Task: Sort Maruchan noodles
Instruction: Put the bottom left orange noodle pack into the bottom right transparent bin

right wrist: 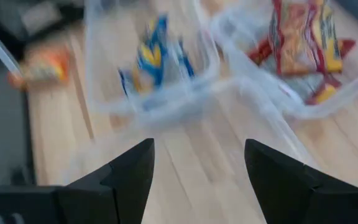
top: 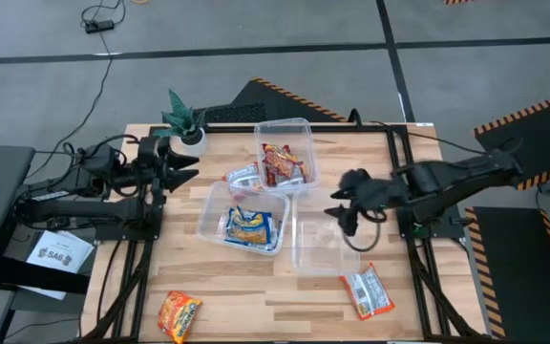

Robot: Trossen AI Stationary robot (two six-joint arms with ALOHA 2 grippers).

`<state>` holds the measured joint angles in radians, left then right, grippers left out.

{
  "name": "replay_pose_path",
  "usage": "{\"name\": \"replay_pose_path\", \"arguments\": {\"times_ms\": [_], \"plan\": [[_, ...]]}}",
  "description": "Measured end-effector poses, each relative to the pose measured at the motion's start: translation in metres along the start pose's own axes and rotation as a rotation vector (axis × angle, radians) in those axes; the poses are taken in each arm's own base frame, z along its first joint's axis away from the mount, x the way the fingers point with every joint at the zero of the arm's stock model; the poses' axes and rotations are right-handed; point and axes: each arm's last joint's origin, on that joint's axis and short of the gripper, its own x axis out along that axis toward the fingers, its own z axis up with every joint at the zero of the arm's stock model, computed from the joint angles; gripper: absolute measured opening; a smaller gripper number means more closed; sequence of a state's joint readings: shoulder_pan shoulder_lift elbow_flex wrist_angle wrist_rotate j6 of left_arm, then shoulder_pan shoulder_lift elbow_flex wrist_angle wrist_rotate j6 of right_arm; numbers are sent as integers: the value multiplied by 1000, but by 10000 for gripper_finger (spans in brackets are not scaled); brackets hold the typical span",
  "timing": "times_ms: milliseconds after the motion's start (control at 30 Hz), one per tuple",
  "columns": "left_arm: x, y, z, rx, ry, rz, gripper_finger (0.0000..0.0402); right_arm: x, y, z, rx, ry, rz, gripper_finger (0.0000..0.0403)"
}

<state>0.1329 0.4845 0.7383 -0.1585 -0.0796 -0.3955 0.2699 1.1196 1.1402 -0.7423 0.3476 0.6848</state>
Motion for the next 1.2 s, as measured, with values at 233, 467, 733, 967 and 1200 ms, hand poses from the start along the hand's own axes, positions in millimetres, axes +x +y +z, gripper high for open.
{"name": "replay_pose_path", "arguments": {"times_ms": [233,467,733,967,1200], "plan": [[0,0,0,35,-1,4,196,-6,-5,-19,144,-476,146,271],[0,0,0,35,-1,5,196,4,-14,-21,149,-553,155,271],[4,-6,-1,-140,135,-97,196,5,-16,-19,149,-542,173,271],[18,-35,-23,-439,726,-227,196,6,-16,-20,149,-534,169,271],[20,-87,-76,-430,1110,-235,196,8,-18,-23,133,-505,147,271]]}}
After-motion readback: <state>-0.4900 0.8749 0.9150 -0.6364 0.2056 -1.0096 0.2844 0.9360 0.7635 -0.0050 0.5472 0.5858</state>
